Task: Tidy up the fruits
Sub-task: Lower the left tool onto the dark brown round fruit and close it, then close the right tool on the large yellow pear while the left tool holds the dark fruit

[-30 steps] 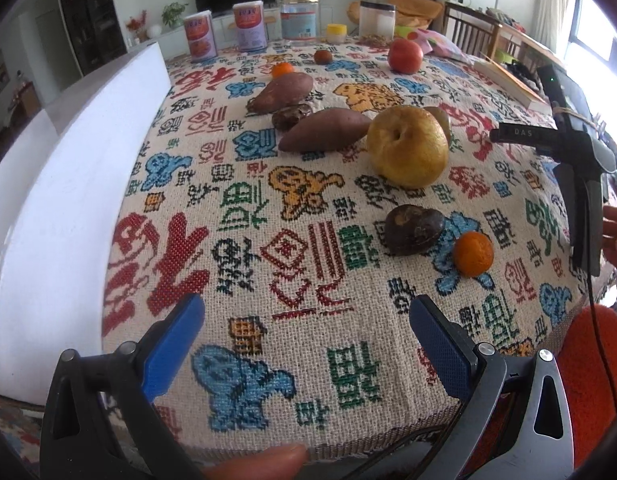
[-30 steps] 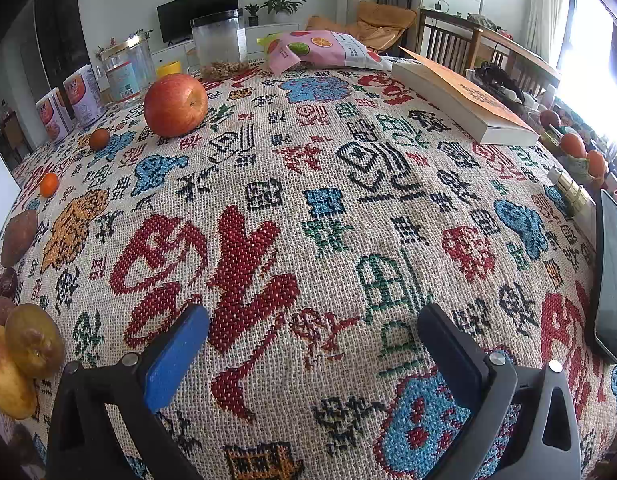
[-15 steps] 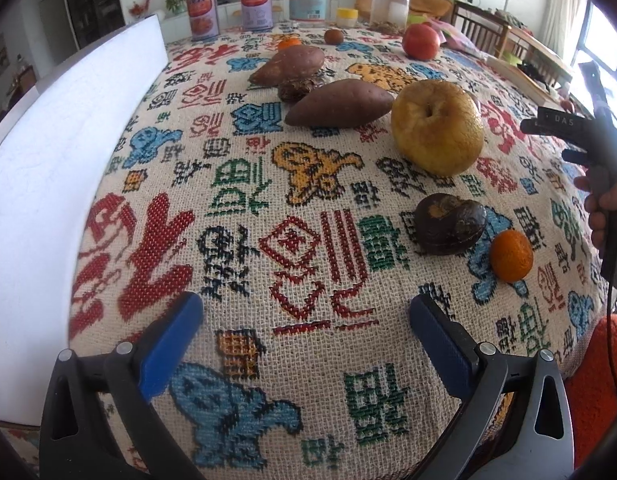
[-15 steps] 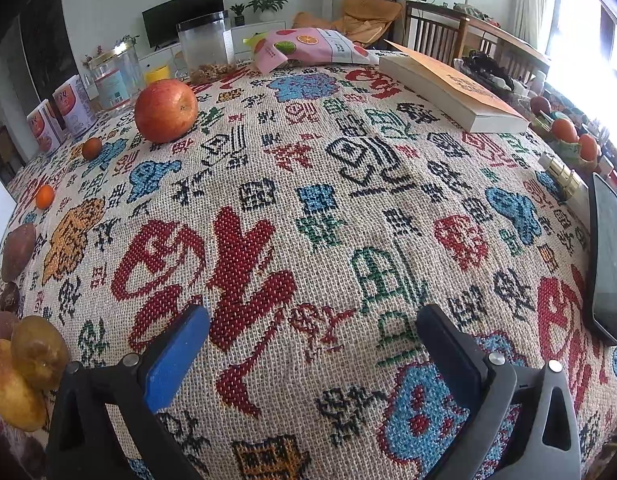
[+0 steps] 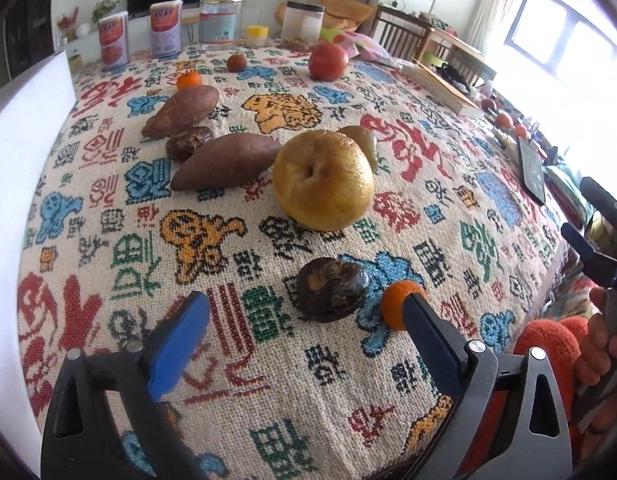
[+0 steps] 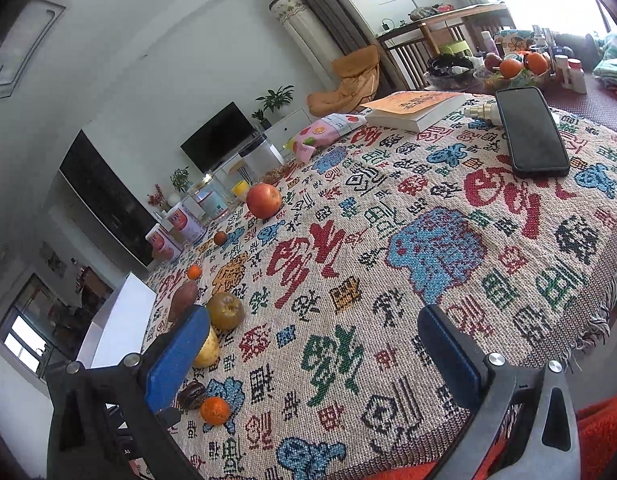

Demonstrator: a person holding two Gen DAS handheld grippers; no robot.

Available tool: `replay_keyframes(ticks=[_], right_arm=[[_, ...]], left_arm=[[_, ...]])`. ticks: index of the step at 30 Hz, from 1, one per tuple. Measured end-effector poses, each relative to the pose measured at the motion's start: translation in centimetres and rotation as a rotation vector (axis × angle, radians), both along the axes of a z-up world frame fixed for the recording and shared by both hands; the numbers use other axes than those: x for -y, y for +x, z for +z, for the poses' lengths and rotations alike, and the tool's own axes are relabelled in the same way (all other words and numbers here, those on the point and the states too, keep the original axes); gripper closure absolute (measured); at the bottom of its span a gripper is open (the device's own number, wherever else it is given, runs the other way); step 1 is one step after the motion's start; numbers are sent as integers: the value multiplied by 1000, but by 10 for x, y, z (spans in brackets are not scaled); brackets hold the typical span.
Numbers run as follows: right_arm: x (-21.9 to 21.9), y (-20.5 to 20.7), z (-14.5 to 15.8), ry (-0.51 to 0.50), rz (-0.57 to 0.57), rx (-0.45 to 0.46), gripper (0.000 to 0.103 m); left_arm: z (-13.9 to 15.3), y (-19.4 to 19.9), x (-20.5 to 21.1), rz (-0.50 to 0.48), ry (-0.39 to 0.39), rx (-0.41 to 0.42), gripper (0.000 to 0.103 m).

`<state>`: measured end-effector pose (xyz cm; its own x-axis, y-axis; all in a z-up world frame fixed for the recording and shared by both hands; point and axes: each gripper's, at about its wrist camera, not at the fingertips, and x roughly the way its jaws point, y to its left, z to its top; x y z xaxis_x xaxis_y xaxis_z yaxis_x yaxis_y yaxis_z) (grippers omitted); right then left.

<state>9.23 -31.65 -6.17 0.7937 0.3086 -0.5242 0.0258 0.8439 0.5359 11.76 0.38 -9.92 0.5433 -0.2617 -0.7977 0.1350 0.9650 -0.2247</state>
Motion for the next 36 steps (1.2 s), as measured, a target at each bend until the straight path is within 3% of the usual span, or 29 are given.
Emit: replay_keyframes(ticks=[1, 2, 7, 8, 9, 12, 16, 19, 23, 26, 30, 33, 36], right_arm=[[2, -1, 3, -5, -8, 5, 0], [1, 1, 3, -8, -4, -2, 0], [-1, 3, -5, -13, 20, -40, 0], [-1, 3, -6, -13, 22, -41, 0], [-1, 3, -6, -12, 26, -42, 0], [-2, 8, -9, -10, 48, -63, 2], [-15, 14, -9, -38, 117, -90, 8], [-53, 30, -8, -76, 299, -140, 11], [-121, 69, -22, 40, 542, -235, 17], [-161, 103, -36, 11, 572, -293, 18], [-183, 128, -58, 26, 556, -384, 25], [-193, 132, -67, 6, 570, -399, 45], [-194, 127, -58, -26, 564, -391, 48]], left_arm=[[-3, 3, 3, -7, -10, -12, 27], [-5, 6, 6, -19, -7, -20, 30], [-12, 5, 18, -65, 60, 13, 40], [-12, 5, 18, -75, 65, 19, 46], [-13, 6, 19, -90, 67, 20, 63], [-13, 4, 18, -92, 71, 32, 63], [-6, -7, -7, 2, 3, 31, 63], [2, -18, -28, 58, -15, 35, 63], [15, -34, -51, 114, -21, 40, 63], [22, -47, -66, 152, -35, 41, 63], [25, -59, -78, 181, -37, 41, 63], [23, -61, -82, 191, -43, 36, 63], [32, -64, -87, 192, -63, 51, 63]])
